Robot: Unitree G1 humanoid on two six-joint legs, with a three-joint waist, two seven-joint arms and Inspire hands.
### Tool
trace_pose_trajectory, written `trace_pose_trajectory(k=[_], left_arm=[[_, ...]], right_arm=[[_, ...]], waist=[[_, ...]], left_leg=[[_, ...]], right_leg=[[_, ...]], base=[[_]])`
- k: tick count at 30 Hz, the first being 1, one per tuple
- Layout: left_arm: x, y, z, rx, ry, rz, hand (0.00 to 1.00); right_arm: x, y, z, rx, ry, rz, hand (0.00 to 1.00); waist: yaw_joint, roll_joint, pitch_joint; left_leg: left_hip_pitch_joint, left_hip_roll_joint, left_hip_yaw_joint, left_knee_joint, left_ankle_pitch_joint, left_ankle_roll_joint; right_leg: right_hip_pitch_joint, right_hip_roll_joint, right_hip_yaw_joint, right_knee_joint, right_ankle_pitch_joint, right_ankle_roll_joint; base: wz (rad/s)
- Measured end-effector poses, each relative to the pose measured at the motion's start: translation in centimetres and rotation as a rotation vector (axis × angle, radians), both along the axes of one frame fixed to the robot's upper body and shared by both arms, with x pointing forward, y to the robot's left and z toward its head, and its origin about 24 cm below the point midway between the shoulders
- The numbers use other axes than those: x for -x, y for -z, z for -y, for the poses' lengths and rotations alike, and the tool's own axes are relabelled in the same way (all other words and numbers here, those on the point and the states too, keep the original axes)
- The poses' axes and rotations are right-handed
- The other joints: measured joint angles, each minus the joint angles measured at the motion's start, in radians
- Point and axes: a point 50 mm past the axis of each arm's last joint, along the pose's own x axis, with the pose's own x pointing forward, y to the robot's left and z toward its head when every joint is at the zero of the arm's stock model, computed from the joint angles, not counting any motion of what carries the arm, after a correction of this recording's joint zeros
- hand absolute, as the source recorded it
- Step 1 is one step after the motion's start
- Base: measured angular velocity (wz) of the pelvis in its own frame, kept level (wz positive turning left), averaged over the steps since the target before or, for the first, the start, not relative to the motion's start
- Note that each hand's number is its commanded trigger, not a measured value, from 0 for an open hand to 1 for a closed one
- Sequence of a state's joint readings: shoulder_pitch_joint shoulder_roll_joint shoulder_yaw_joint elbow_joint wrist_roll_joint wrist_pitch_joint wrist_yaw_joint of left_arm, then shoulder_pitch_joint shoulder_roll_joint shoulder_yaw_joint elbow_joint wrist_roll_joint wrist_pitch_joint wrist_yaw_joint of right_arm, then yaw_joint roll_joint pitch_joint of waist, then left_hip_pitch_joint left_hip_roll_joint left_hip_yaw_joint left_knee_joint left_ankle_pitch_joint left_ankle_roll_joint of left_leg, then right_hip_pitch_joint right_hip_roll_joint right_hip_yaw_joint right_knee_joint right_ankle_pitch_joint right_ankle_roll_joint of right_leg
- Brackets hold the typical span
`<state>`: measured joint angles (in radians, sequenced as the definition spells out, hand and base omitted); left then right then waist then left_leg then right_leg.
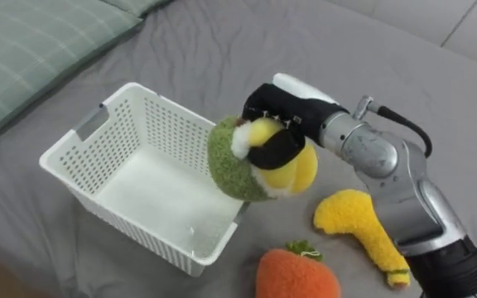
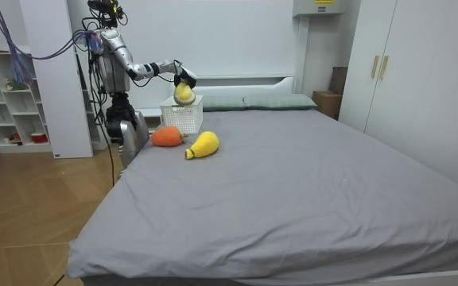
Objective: Collect toys from the bed
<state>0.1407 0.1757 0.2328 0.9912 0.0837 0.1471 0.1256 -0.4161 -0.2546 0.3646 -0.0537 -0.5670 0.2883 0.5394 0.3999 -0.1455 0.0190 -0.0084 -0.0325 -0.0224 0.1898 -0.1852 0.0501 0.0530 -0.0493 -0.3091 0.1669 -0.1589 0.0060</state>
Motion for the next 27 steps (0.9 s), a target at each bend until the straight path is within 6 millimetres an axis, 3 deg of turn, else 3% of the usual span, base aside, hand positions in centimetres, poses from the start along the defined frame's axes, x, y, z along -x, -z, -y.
trace_pose_trajectory(k=[4, 5, 6, 7, 8, 13, 19, 27], left_arm=[[-0.4, -0.1, 0.0, -0.009, 0.028, -0.009, 0.00], [-0.7, -0.1, 0.0, -0.008, 0.030, -0.006, 0.00], [-0.8, -0.1, 0.0, -0.008, 0.030, -0.004, 0.00], [-0.8, -0.1, 0.0, -0.008, 0.030, -0.004, 0.00], [-0.9, -0.1, 0.1, -0.008, 0.031, -0.005, 0.00], [-1.0, -0.1, 0.1, -0.010, 0.035, -0.014, 0.00], [-1.0, -0.1, 0.0, -0.010, 0.026, -0.031, 0.00], [-1.7, -0.3, 0.1, -0.032, 0.047, -0.018, 0.00]], right_arm=[[0.3, 0.4, -1.6, 0.030, -0.042, -0.007, 0.87], [0.4, 0.5, -2.0, 0.032, -0.054, -0.011, 0.71], [0.5, 0.6, -2.2, 0.030, -0.060, -0.014, 0.66], [0.6, 0.6, -2.7, 0.019, -0.072, -0.019, 0.18], [0.7, 0.5, -3.1, 0.004, -0.080, -0.021, 0.00], [0.7, 0.4, -3.9, -0.029, -0.096, -0.031, 0.00], [0.2, 1.2, -4.0, -0.056, -0.076, -0.067, 0.00], [0.0, 1.1, -3.6, -0.056, -0.044, -0.033, 0.00]], waist=[[0.039, -0.005, -0.0009], [0.046, -0.002, 0.0032], [0.048, -0.004, 0.0020], [0.050, -0.005, 0.0017], [0.051, -0.005, 0.0021], [0.078, -0.002, 0.0055], [0.085, -0.001, 0.0063], [0.073, 0.000, 0.0060]], left_leg=[[-0.015, -0.004, -0.028, 0.012, 0.001, -0.001], [-0.020, -0.007, -0.039, 0.016, 0.002, 0.000], [-0.022, -0.009, -0.043, 0.017, 0.003, 0.000], [-0.027, -0.013, -0.052, 0.017, 0.006, 0.001], [-0.033, -0.016, -0.062, 0.020, 0.009, 0.001], [-0.043, -0.021, -0.078, 0.033, 0.010, 0.002], [-0.051, -0.028, -0.096, 0.036, 0.016, 0.003], [-0.051, -0.030, -0.094, 0.036, 0.016, 0.003]], right_leg=[[-0.001, -0.004, -0.031, 0.000, 0.000, 0.000], [-0.001, -0.006, -0.044, 0.000, 0.000, 0.000], [-0.001, -0.007, -0.048, 0.000, 0.000, 0.001], [-0.001, -0.010, -0.053, -0.001, -0.002, 0.002], [-0.002, -0.012, -0.062, 0.000, -0.002, 0.003], [0.000, -0.016, -0.079, 0.001, -0.002, 0.003], [-0.001, -0.025, -0.100, 0.003, -0.002, 0.004], [-0.001, -0.029, -0.101, 0.004, -0.003, 0.005]], base=[[0.20], [0.24], [0.25], [0.25], [0.25], [0.12], [0.11], [0.00]])
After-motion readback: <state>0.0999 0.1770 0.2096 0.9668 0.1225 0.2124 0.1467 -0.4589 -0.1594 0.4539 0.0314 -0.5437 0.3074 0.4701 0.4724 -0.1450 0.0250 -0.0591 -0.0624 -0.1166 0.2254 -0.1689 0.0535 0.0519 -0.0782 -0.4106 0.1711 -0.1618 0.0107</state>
